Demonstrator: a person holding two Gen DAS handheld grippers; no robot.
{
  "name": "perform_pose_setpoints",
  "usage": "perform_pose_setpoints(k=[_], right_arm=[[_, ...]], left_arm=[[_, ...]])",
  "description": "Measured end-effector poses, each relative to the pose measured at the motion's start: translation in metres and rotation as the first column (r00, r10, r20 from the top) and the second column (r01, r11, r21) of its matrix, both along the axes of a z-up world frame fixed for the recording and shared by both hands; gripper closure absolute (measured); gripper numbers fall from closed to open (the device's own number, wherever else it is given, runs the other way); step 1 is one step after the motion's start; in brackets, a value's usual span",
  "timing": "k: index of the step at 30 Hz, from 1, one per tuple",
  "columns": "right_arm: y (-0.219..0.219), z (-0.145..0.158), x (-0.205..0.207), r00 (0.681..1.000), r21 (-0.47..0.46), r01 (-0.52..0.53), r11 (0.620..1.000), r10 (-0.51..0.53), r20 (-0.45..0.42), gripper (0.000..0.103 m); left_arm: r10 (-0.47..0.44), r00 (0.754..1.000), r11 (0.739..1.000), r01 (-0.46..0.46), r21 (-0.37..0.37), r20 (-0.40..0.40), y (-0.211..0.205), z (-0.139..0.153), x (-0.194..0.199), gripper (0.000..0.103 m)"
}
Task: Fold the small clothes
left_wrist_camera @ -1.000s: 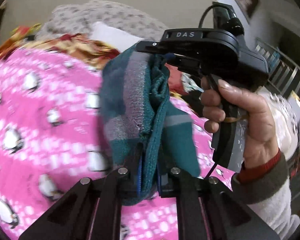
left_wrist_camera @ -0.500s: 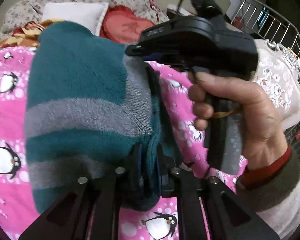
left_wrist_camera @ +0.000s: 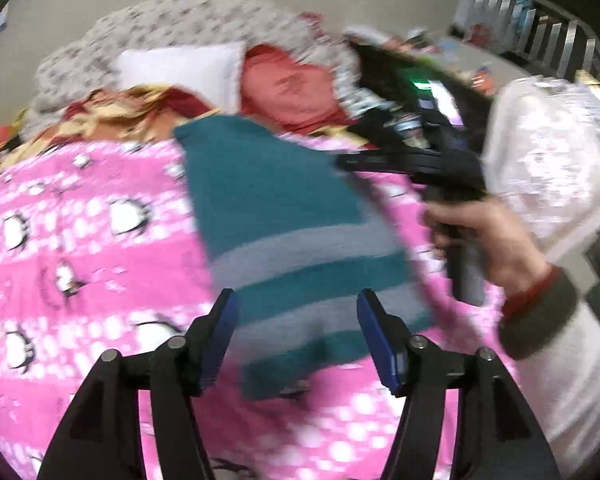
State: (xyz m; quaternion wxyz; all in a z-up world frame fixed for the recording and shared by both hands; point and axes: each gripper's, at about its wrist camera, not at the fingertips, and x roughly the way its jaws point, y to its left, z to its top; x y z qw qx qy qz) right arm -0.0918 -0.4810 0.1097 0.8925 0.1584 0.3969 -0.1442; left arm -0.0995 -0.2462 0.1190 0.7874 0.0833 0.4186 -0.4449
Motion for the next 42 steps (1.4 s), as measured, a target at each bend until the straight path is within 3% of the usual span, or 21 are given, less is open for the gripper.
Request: perform_pose_setpoints(k=[2,5,7,9,12,16,19,22,23,27,31,35,39,42], right_arm=[[-0.008,0.002,-0.009,0.998,0.076,0.018,0.997,-0.022,0.055,0.091],[-0.011,0.017,-0.034,0.993,0.189,-0.005,0.982,-0.017,0.117,0.082],[0.002,0.025,-0.051,0.992,0.179,-0.032,0.983,0.01,0.124,0.068],[0.013,0.027,-0.07,0.991,0.175,-0.053,0.983,0.031,0.128,0.043],[0.023,0.025,-0.078,0.989,0.193,-0.079,0.978,0.053,0.138,0.042],[0.027,0.015,-0.065,0.988,0.286,-0.101,0.953,0.062,0.142,0.042],[0.04,0.004,-0.051,0.989,0.29,-0.12,0.949,0.087,0.123,0.05],[0.04,-0.006,-0.049,0.991,0.291,-0.096,0.952,0.064,0.119,0.088],[0.038,-0.004,-0.053,0.989,0.285,-0.095,0.954,0.057,0.138,0.092],[0.032,0.018,-0.067,0.98,0.214,-0.104,0.971,0.063,0.189,0.095],[0.034,0.034,-0.073,0.982,0.117,-0.116,0.986,0.096,0.162,0.095],[0.017,0.029,-0.077,0.99,0.082,-0.059,0.995,0.048,0.13,0.096],[0.002,0.019,-0.063,0.994,0.076,0.003,0.997,-0.012,0.11,0.096],[0.006,0.0,-0.04,0.999,0.043,-0.001,0.999,-0.001,0.048,0.095]], left_arm=[[0.027,0.999,0.999,-0.027,0.034,-0.021,-0.006,-0.015,0.01,0.042],[0.03,0.998,0.996,-0.025,0.081,-0.059,-0.014,-0.037,0.017,0.042],[0.037,0.997,0.996,-0.032,0.082,-0.072,-0.012,-0.049,0.017,0.042],[0.039,0.996,0.997,-0.032,0.075,-0.085,-0.014,-0.053,0.017,0.042],[0.035,0.996,0.996,-0.028,0.079,-0.077,-0.018,-0.056,0.013,0.042],[0.028,0.998,0.996,-0.024,0.087,-0.054,-0.022,-0.052,0.009,0.042],[0.031,0.998,0.996,-0.027,0.084,-0.047,-0.018,-0.049,0.007,0.042],[0.039,0.999,0.996,-0.036,0.084,-0.026,-0.015,-0.042,0.007,0.042],[0.041,0.999,0.996,-0.039,0.079,-0.02,-0.013,-0.038,0.007,0.042],[0.056,0.998,0.997,-0.057,0.043,0.011,-0.013,-0.019,0.014,0.042],[0.063,0.998,0.998,-0.064,0.03,0.019,-0.025,-0.013,0.019,0.042],[0.038,0.999,0.998,-0.038,0.057,0.009,-0.046,-0.025,0.018,0.042],[0.043,0.999,0.997,-0.043,0.067,0.006,-0.059,-0.039,0.021,0.034],[0.057,0.998,0.995,-0.056,0.077,-0.014,-0.062,-0.049,0.027,0.028]])
